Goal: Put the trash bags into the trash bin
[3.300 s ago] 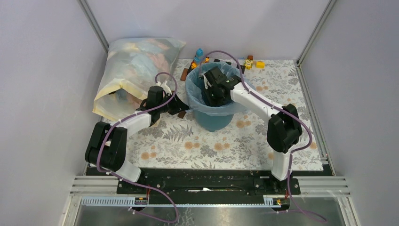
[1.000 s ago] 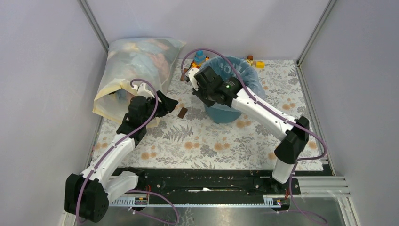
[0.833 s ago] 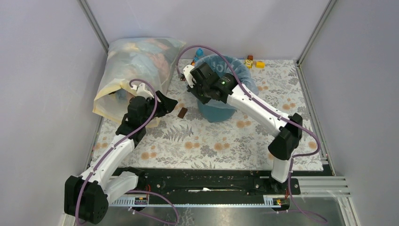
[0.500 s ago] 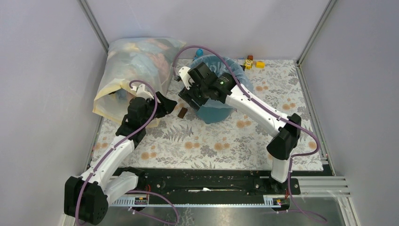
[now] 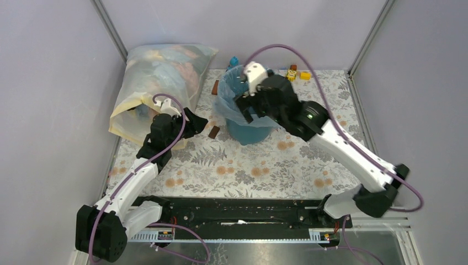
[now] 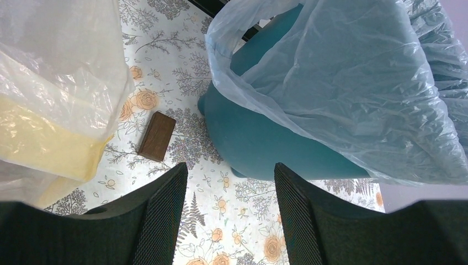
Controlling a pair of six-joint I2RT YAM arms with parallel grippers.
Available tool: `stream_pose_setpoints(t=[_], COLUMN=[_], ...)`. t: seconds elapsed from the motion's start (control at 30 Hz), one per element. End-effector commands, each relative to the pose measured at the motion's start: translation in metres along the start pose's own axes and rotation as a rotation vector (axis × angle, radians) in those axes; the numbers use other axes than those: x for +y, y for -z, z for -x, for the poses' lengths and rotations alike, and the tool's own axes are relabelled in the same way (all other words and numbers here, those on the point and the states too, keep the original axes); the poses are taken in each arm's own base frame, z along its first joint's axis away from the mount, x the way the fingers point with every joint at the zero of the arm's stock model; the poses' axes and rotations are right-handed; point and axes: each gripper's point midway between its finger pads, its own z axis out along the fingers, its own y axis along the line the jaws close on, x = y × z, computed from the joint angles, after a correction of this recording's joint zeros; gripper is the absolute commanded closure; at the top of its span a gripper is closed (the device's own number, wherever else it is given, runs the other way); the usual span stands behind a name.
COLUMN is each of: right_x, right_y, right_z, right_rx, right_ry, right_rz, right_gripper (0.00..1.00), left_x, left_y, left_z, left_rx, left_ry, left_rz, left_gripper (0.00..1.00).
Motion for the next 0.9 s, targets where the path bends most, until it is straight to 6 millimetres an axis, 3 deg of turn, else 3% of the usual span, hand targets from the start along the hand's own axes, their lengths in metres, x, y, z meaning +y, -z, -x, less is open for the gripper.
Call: stream_pose_setpoints(t=[0.0, 0.1, 0.2, 0.37, 0.6, 0.7, 0.87], right_x=[-0.068, -0.111, -0.156, -0.192, -0.212, -0.209, -0.188], right_y=[0.027, 0.044, 0.065, 0.092, 0.074, 0.060, 0.050], right_z=[-0.011, -0.041, -0.089, -0.171, -0.269, -0.284, -0.287], right_rx=[-0.113, -0.184, -0.232, -0.287, -0.204, -0.246, -0.394], right_ry=[-0.160, -0.346, -0.490, -0.644, -0.814, -0.679, -0.420], right_rz=[-0.292, -0.350, -0.544, -0.787, -0.868, -0.835, -0.727], right_gripper=[0.00, 0.00, 0.00, 0.00, 0.00, 0.00, 0.00], left_x=[-0.004, -0.004, -0.004, -0.003, -0.005, -0.001, 0.003], left_y=[-0.002, -0.004, -0.004, -0.006, -0.006, -0.005, -0.005], left_z=[0.007, 0.005, 0.003, -0.001, -0.003, -0.003, -0.003], left_rx=[-0.031, -0.024, -0.019, -0.017, -0.026, -0.040, -0.068], left_ry=[-0.032, -0.033, -0.034, -0.035, -0.038, -0.040, -0.054], left_rz=[-0.023, -0.027, -0.031, -0.041, -0.062, -0.056, -0.049], left_gripper=[0.38, 0.38, 0.38, 0.38, 0.37, 0.37, 0.35])
